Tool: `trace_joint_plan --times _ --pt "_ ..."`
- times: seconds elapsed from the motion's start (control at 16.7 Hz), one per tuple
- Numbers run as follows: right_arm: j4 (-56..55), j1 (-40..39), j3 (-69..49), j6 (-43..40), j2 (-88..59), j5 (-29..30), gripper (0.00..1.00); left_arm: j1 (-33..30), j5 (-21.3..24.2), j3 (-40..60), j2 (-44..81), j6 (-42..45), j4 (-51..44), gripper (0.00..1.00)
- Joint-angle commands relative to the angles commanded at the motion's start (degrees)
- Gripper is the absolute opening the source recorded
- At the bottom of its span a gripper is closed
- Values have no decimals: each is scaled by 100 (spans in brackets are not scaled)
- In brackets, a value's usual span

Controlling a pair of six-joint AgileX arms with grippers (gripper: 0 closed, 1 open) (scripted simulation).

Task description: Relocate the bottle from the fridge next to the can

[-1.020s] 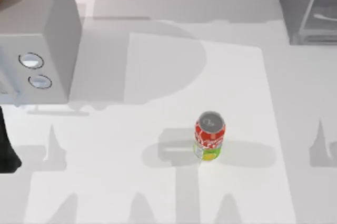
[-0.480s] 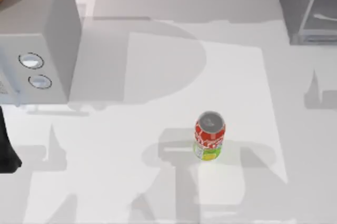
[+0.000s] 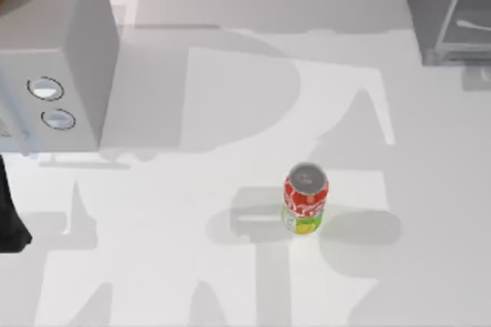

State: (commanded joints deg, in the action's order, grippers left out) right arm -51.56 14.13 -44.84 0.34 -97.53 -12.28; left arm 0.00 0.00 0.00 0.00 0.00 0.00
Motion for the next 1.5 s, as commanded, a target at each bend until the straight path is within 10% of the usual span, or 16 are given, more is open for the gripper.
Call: trace_joint_plan --times 1.5 --pt "-491 141 -2736 -20 -3099 -59 100 0 0 0 0 0 0 100"
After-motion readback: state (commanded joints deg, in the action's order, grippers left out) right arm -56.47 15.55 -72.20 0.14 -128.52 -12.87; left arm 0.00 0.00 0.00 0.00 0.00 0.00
